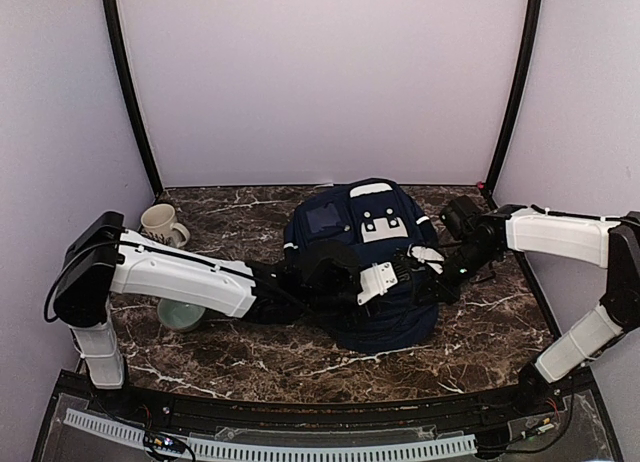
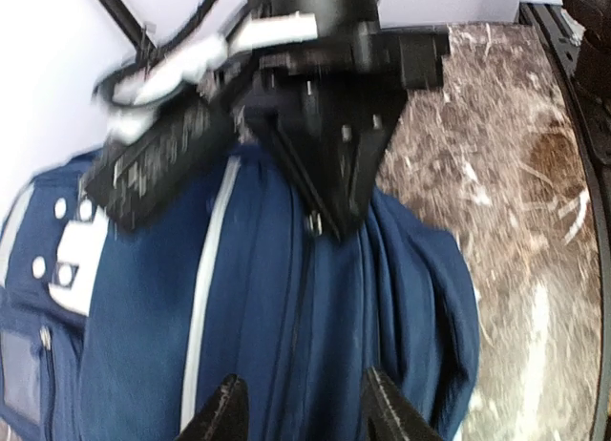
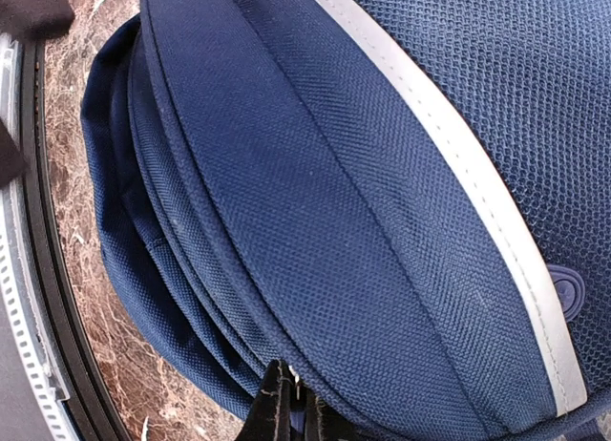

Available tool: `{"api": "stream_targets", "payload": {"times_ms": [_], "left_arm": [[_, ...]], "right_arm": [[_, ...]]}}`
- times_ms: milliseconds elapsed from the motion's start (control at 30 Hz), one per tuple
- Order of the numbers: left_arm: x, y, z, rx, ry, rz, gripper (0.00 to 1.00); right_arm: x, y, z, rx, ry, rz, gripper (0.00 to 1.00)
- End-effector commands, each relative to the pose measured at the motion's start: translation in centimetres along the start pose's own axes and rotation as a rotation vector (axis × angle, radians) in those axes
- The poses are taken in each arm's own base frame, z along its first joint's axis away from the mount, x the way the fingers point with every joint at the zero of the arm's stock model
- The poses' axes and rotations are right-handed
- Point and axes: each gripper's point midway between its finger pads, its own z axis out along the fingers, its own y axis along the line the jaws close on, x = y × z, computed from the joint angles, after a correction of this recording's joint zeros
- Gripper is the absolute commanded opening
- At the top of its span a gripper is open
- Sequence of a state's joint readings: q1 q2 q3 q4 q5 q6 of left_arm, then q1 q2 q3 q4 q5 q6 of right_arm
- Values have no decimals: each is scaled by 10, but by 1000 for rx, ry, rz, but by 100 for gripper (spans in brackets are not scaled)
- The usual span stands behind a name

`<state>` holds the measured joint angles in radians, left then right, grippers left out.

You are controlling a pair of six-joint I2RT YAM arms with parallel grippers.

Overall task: Pack the student bag
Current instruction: Hold the student bag at the center of the board, then zip the upper front pocket of the student bag.

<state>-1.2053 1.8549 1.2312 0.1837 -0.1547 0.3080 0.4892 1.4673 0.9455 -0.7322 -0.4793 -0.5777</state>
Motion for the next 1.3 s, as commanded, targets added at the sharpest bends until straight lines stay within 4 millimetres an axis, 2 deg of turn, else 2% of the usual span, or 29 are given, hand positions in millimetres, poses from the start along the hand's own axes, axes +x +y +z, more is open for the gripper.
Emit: {"api": "stream_targets", "payload": {"times_ms": [0,133,267,367,500,633,833,1100,1267], "left_arm": [[4,-8,29,30,16,81,42],[4,-11,48,33,30,109,37],[6,0,57,-31,30,118,37],[11,5,65,-72,45,143,24],[7,8,63,-82,41,150,9],[10,4,59,-62,39,169,0],[19,0,50,-40,47,174,0],[26,-6,39,-7,47,168,0],[23,-19,33,62,24,207,0]], "right_arm": [[-19,4,-3,-16,-66,-36,2],[-19,6,-5,-20,-64,-35,2],[-15,6,-6,-5,-50,-40,2],[-8,6,-6,-6,-21,-39,2],[10,10,-6,-25,62,-71,2],[26,2,-14,-10,137,-84,2],[38,-22,-28,-4,180,-81,2],[47,-45,-34,14,216,-72,1],[47,-58,-42,56,250,-215,1]]}}
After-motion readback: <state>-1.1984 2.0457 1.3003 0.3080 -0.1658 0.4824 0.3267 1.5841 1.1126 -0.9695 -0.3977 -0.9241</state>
